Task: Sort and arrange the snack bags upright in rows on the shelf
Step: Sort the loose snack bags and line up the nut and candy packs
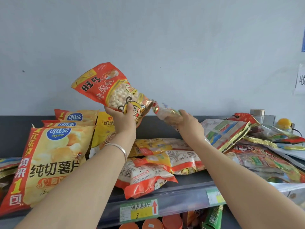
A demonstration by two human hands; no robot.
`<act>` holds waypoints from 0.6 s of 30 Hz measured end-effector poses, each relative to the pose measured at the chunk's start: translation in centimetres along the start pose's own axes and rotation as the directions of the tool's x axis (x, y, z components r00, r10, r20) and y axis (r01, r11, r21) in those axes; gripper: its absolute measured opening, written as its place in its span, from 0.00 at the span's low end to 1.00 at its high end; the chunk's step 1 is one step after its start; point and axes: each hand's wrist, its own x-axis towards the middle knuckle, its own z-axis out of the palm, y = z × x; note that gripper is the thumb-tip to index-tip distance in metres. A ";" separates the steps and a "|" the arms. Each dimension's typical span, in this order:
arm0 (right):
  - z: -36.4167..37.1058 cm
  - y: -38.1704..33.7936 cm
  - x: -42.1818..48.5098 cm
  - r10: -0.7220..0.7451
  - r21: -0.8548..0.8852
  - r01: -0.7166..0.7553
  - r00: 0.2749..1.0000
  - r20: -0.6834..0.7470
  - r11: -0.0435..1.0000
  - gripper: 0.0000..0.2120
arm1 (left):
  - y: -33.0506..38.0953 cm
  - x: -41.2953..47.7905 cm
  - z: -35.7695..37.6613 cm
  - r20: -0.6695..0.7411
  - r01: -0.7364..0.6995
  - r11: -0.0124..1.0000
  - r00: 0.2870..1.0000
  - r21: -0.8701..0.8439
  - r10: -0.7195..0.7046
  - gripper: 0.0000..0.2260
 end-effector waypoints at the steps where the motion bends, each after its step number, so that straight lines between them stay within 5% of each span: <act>1: -0.2 0.3 0.3 0.019 0.023 -0.019 1.000 -0.015 1.000 0.17 | 0.2 -0.1 0.5 -0.016 0.013 0.999 1.000 -0.044 -0.013 0.37; 7: -1.1 1.6 1.9 0.170 0.164 -0.156 0.983 -0.074 0.974 0.17 | 0.7 -0.5 2.9 -0.073 0.025 0.981 0.997 -0.192 -0.040 0.37; 11: -1.6 2.9 3.0 0.381 0.425 -0.300 0.917 -0.117 0.854 0.16 | 0.0 0.0 2.7 -0.013 0.034 0.996 0.999 -0.078 -0.035 0.32; 18: -2.2 3.5 3.7 0.528 0.617 -0.323 0.830 -0.179 0.718 0.24 | -2.2 -0.5 4.0 0.227 0.236 0.951 0.933 0.197 -0.279 0.28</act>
